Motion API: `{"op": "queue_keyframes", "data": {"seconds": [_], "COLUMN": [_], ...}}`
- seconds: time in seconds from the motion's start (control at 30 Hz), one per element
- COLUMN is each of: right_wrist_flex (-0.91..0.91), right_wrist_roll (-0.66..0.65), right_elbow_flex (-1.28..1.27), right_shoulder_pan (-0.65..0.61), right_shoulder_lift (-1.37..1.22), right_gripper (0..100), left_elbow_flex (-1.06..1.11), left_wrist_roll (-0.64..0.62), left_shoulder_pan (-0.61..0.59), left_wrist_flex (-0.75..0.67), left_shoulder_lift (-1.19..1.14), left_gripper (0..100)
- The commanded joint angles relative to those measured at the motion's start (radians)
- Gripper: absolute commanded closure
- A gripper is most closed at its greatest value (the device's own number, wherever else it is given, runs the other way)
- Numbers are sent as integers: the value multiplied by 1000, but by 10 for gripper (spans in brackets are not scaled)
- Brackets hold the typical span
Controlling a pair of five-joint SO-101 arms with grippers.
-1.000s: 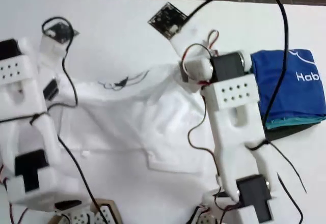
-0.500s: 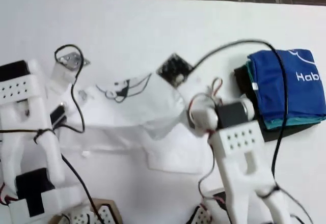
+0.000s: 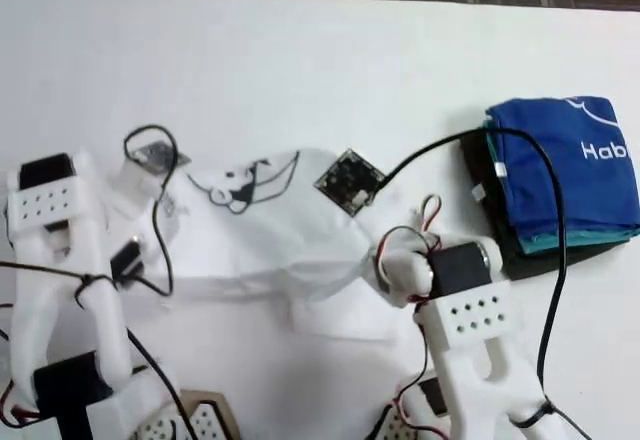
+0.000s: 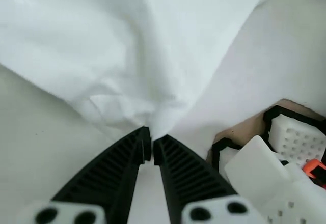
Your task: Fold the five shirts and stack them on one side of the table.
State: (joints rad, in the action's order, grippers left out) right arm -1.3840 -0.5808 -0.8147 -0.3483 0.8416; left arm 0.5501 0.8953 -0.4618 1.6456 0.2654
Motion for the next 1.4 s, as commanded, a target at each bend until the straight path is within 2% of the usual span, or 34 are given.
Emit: {"op": "queue_keyframes", "data": {"seconds": [0.0, 0.37, 0.53, 0.93, 1.13, 1.23, 1.37], "right_wrist_flex": [15, 18, 47, 42, 31, 31, 28], "right_wrist_roll": [0, -20, -58, -55, -57, -57, -57], "right_elbow_flex": [5, -66, -121, -141, -141, -135, -100], "right_shoulder_pan": [4, 4, 5, 5, 4, -2, -2], "right_shoulder_lift": [30, 31, 31, 24, 30, 31, 31], "right_gripper": [976, 976, 976, 973, 824, 797, 797], "left_elbow_flex": [42, 61, 61, 61, 56, 45, -74], "left_wrist_roll": [8, 8, 41, 48, 48, 48, 41], "left_shoulder_pan": [-6, -38, -48, -48, -48, -49, -49], "left_wrist_flex": [-43, -94, -92, -86, -63, -58, 6], "left_shoulder_lift": [48, 41, 41, 41, 43, 51, 49], "left_gripper": [975, 975, 975, 960, 793, 791, 797]}}
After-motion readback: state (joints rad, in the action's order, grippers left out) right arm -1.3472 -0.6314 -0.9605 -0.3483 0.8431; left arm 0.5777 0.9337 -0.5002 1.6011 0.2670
